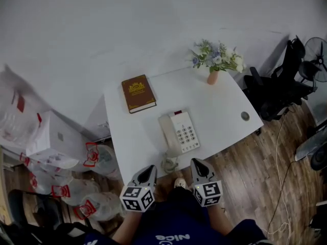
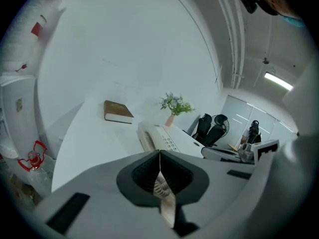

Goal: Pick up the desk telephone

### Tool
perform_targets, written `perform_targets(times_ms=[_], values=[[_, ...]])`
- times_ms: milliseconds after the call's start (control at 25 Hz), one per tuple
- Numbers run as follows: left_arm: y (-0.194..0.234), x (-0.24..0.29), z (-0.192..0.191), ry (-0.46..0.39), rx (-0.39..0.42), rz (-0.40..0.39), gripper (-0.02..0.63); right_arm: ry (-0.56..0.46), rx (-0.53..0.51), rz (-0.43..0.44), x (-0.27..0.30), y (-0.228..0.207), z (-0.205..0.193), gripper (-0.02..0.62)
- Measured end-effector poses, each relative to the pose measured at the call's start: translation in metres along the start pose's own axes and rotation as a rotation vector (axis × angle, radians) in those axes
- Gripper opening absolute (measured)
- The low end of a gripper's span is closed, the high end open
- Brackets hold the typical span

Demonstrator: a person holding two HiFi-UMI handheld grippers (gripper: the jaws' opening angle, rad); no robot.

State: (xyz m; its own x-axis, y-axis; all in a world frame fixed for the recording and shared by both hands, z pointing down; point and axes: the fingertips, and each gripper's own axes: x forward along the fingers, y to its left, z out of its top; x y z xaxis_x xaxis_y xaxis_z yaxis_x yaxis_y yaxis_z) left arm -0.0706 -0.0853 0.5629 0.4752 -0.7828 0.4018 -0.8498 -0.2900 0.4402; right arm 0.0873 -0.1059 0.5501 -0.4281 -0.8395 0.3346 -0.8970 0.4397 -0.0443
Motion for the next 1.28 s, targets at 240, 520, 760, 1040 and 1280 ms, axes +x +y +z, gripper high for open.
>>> perform_targets(times_ms=[240,520,760,1040,1280], values=[[-0.012,0.039,0.009,0.011,-0.059,0.024,0.017,0.008,-0.005,0.055,0.024,-0.039,0.014,0.022],[-0.019,0.076,0.015,0.002,-0.111,0.072,0.017,0.046,-0.002,0.127,0.048,-0.074,0.016,0.023],[-0.017,0.095,0.017,0.023,-0.172,0.082,0.018,0.123,0.009,0.173,0.066,-0.093,0.014,0.023],[-0.014,0.110,0.028,-0.011,-0.303,0.046,0.193,0.177,0.075,0.214,0.077,-0.100,0.011,0.027],[-0.010,0.117,0.026,0.060,-0.352,-0.022,0.267,0.240,0.171,0.297,0.088,-0.093,0.006,0.164]])
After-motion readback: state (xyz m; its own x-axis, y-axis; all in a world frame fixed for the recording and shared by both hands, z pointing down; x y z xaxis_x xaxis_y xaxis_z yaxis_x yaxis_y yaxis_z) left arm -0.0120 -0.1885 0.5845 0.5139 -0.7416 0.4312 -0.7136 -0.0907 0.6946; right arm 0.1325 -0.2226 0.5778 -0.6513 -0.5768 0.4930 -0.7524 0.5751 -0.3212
